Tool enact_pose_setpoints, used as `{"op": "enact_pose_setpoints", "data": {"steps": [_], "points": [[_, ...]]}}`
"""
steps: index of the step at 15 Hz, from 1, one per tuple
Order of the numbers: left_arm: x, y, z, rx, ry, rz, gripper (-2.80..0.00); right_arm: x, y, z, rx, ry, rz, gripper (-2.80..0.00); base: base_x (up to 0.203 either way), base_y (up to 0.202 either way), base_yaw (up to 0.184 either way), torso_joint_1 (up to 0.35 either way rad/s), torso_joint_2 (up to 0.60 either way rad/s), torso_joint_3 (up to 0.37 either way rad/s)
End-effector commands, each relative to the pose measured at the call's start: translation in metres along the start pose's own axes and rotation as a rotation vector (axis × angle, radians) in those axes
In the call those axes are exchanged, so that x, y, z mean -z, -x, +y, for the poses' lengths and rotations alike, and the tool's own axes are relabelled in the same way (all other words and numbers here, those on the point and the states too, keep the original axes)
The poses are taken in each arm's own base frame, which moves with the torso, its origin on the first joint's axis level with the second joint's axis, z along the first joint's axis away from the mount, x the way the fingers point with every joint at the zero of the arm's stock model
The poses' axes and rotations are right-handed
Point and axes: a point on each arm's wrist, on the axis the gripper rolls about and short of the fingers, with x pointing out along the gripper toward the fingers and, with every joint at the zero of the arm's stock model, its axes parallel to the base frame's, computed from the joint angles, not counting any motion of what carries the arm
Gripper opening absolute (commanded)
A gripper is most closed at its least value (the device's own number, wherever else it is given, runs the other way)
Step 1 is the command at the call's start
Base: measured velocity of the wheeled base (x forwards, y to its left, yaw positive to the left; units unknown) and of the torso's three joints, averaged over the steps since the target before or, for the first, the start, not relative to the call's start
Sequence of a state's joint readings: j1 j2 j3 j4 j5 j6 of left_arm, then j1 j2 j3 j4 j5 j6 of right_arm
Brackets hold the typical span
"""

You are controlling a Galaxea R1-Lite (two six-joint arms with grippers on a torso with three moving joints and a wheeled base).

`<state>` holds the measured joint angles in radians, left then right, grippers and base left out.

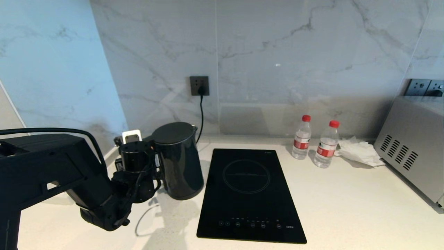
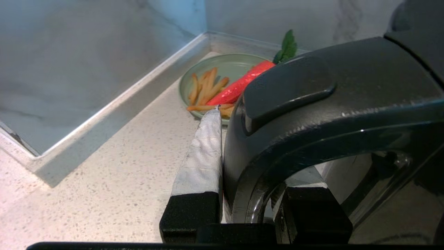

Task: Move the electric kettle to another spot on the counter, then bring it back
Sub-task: Pick up the kettle

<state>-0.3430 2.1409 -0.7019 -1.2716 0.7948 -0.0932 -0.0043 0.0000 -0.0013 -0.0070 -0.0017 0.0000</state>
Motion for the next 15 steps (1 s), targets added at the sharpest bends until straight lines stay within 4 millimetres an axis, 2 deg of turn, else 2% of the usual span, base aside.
{"op": "enact_pose_setpoints", "data": {"steps": [1, 9, 15], "points": [[-0.005, 0.001, -0.002, 0.002, 0.017, -0.018, -2.8, 0.0, 0.0, 0.0, 0.0, 0.0, -0.001, -2.8, 0.0, 0.0, 0.0, 0.0, 0.0, 0.0], [-0.018, 0.015, -0.011, 0.048, 0.043, -0.047, -2.8, 0.0, 0.0, 0.0, 0.0, 0.0, -0.001, -2.8, 0.0, 0.0, 0.0, 0.0, 0.0, 0.0], [-0.025, 0.016, -0.012, 0.056, 0.06, -0.062, -2.8, 0.0, 0.0, 0.0, 0.0, 0.0, -0.001, -2.8, 0.0, 0.0, 0.0, 0.0, 0.0, 0.0]]}}
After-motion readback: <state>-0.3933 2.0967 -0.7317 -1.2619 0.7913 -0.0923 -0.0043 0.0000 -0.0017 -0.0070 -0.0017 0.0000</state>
